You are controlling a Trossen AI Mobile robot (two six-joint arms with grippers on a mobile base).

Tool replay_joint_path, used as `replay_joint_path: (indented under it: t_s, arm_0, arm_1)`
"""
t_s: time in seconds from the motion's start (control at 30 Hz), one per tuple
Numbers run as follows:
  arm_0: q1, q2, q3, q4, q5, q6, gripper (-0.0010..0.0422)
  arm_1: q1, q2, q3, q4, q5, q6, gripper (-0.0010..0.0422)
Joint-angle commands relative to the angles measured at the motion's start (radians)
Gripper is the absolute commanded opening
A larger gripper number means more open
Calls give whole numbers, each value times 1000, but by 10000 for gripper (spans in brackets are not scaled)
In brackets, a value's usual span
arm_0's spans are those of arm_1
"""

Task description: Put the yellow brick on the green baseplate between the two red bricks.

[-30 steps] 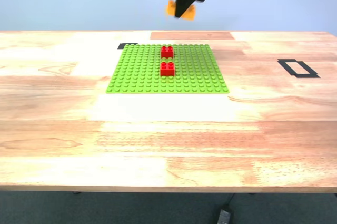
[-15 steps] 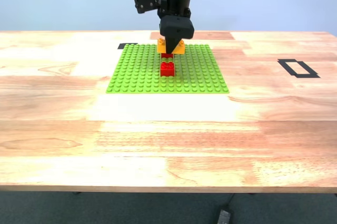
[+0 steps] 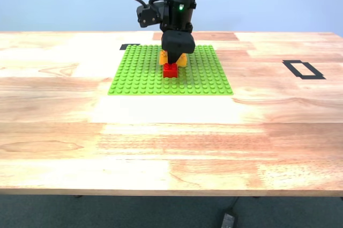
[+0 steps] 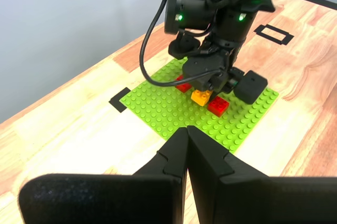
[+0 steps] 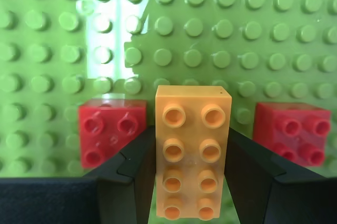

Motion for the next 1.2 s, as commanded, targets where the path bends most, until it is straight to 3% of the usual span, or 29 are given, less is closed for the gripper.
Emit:
replay_joint_path:
  t_s: [0.03, 0.27, 0.53, 0.73, 1.2]
  arm_0:
    - [0, 0, 0, 0, 0, 0, 0]
    - [0, 0, 0, 3, 0, 0, 0]
    - [0, 0, 0, 2, 0, 0, 0]
    - [0, 0, 0, 1, 0, 0, 0]
    - [0, 0, 0, 3, 0, 0, 0]
  arm_1:
    - [0, 8, -5, 11, -4, 21, 0]
    - [-6, -7, -1, 32, -11, 38, 21]
    - [-6, -7, -21, 43, -3, 47, 153]
    - [-5, -7, -24, 64, -4, 67, 214]
    - [-6, -103, -31, 58, -4, 78, 219]
